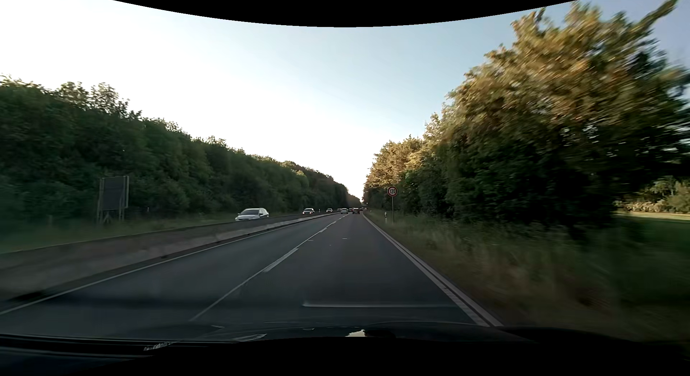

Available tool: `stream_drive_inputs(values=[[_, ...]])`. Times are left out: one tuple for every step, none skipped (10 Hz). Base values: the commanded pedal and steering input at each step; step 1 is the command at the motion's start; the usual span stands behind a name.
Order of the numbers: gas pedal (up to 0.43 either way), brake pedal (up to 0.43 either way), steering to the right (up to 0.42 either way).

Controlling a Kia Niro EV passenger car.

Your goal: Follow the waypoints while adhering to traffic rules and regulations

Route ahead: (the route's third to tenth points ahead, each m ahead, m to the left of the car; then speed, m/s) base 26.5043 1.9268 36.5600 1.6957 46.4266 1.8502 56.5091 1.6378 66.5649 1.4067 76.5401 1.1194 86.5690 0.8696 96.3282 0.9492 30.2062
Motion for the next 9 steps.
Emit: stream_drive_inputs(values=[[0.461, 0.000, -0.001], [0.469, 0.000, -0.001], [0.469, 0.000, -0.001], [0.469, 0.000, 0.000], [0.469, 0.000, -0.001], [0.461, 0.000, -0.002], [0.461, 0.000, -0.002], [0.461, 0.000, -0.002], [0.461, 0.000, -0.003]])
